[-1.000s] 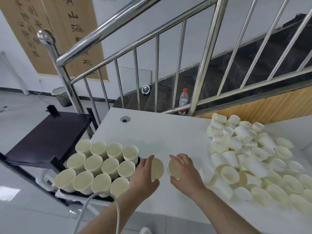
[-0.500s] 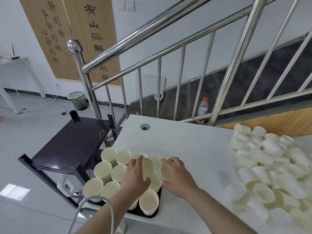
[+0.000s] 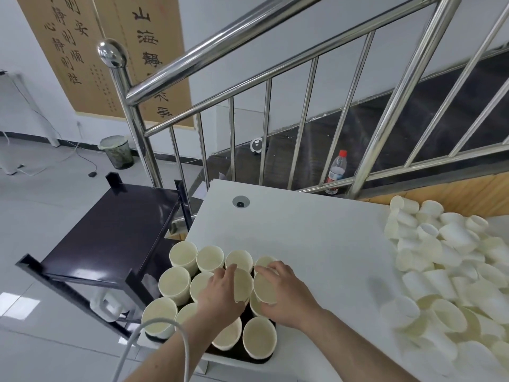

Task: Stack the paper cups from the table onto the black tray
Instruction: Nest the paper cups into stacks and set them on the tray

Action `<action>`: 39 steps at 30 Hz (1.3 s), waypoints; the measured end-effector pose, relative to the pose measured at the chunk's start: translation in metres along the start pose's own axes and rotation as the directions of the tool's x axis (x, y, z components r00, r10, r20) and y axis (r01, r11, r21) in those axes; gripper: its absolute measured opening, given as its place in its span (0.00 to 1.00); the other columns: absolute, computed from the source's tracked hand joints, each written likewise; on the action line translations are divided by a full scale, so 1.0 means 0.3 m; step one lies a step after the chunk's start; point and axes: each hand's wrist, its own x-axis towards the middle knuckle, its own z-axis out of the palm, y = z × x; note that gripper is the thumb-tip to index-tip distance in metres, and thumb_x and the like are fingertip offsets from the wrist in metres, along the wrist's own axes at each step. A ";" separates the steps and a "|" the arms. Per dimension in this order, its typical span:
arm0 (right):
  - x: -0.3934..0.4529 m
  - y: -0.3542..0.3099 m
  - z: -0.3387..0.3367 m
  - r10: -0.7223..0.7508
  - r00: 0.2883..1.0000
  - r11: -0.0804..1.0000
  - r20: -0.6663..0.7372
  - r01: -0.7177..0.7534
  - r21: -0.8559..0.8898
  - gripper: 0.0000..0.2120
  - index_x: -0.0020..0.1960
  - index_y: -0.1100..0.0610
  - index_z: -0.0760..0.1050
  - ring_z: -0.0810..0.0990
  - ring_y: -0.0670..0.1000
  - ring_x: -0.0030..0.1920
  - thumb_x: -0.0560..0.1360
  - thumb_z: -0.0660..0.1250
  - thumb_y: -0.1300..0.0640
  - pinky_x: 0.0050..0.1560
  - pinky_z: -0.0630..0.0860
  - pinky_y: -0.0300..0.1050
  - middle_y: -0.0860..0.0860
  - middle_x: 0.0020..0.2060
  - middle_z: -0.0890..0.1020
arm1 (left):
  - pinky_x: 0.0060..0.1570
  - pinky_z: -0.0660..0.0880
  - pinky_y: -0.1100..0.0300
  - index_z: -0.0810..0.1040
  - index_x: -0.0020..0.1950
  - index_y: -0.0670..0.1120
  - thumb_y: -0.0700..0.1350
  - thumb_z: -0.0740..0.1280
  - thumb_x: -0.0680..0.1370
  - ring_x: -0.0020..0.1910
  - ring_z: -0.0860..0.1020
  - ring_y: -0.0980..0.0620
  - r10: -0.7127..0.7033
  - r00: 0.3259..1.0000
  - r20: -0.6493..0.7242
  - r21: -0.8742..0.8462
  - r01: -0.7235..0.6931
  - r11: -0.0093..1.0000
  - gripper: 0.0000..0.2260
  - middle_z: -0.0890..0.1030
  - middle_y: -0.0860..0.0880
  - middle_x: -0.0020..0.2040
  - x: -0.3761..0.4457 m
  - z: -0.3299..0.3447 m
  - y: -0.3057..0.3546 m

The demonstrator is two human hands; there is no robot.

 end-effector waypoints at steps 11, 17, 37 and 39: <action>-0.003 0.008 0.027 0.003 1.000 1.000 0.019 -0.003 0.026 0.33 0.75 0.43 0.61 0.63 0.44 0.68 0.72 0.66 0.48 0.58 0.72 0.41 0.43 0.67 0.65 | 0.62 0.68 0.56 0.53 0.76 0.51 0.50 0.68 0.72 0.68 0.63 0.46 0.012 0.999 0.035 0.051 -0.013 0.999 0.36 0.63 0.49 0.70 0.020 0.016 -0.026; 0.012 0.030 0.042 0.089 0.992 0.996 0.088 -0.089 0.000 0.35 0.76 0.46 0.58 0.62 0.48 0.70 0.72 0.67 0.49 0.61 0.71 0.43 0.46 0.69 0.62 | 0.62 0.66 0.58 0.53 0.76 0.51 0.54 0.70 0.71 0.67 0.63 0.47 0.027 0.999 0.035 0.085 -0.030 0.996 0.39 0.63 0.50 0.70 0.018 0.024 -0.038; 0.033 0.026 0.111 0.183 0.978 0.979 0.096 -0.172 -0.113 0.30 0.71 0.51 0.65 0.67 0.50 0.65 0.72 0.70 0.47 0.58 0.73 0.45 0.48 0.63 0.67 | 0.58 0.70 0.59 0.69 0.66 0.51 0.57 0.69 0.70 0.65 0.64 0.49 0.037 0.999 0.020 0.122 -0.039 0.992 0.26 0.68 0.52 0.64 0.057 0.031 -0.045; 0.034 0.025 0.114 0.186 0.978 0.978 0.091 -0.175 -0.112 0.30 0.71 0.51 0.66 0.67 0.50 0.65 0.72 0.70 0.47 0.58 0.74 0.46 0.48 0.63 0.68 | 0.57 0.71 0.59 0.70 0.65 0.52 0.56 0.69 0.70 0.65 0.64 0.50 0.036 0.999 0.016 0.116 -0.038 0.993 0.25 0.68 0.52 0.63 0.061 0.031 -0.043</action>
